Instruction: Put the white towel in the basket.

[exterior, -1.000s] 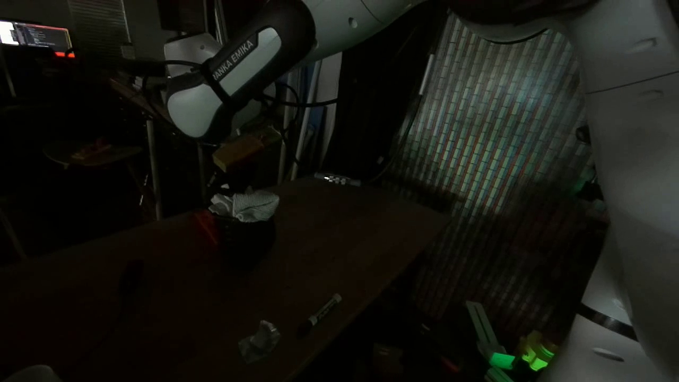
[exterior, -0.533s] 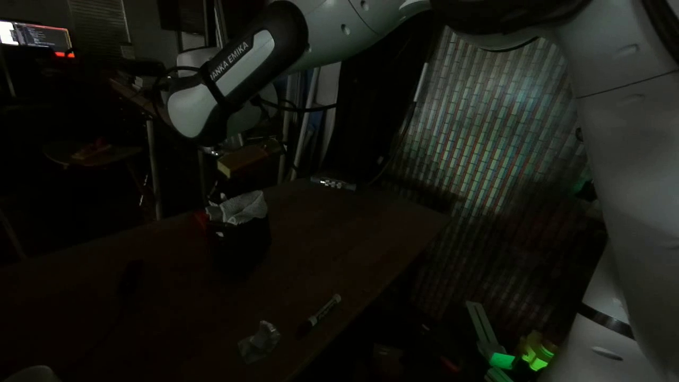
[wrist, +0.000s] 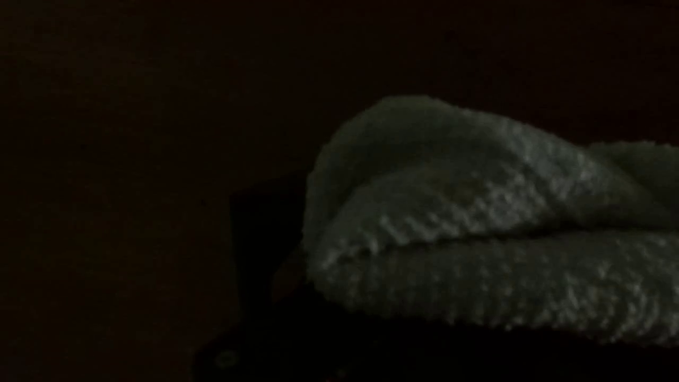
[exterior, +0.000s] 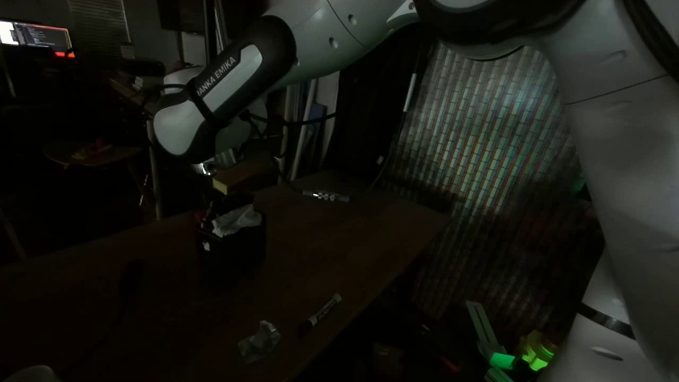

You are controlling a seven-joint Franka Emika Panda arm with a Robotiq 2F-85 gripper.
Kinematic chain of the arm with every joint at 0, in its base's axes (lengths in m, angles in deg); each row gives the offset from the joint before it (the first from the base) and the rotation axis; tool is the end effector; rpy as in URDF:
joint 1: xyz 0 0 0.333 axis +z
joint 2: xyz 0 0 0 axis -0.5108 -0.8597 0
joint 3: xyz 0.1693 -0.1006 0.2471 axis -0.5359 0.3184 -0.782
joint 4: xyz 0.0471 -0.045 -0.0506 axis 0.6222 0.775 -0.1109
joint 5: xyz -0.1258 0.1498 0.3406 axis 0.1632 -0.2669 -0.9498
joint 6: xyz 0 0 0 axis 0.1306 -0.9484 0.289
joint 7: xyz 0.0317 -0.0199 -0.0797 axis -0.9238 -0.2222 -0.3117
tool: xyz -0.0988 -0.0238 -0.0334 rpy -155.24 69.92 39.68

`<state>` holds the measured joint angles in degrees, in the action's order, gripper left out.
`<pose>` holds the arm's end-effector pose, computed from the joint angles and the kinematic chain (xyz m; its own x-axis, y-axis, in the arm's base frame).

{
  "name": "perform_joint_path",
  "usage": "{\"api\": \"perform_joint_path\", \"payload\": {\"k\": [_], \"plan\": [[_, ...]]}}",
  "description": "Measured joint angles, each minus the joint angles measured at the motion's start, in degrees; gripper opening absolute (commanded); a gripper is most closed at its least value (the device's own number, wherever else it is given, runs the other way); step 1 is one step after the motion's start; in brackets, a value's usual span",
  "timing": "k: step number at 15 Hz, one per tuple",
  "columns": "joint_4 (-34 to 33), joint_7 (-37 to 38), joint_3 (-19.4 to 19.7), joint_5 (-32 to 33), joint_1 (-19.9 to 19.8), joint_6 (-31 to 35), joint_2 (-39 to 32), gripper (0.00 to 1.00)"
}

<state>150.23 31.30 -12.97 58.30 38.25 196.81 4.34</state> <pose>0.6549 0.1048 0.2486 0.9669 0.1843 -0.1766 0.2108 -0.9667 0.1452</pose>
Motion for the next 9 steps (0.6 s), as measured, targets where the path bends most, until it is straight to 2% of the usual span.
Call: {"api": "perform_joint_path", "payload": {"k": [9], "plan": [[-0.3,-5.2,-0.8,-3.2,-0.4,1.4,-2.0,0.0]]}}
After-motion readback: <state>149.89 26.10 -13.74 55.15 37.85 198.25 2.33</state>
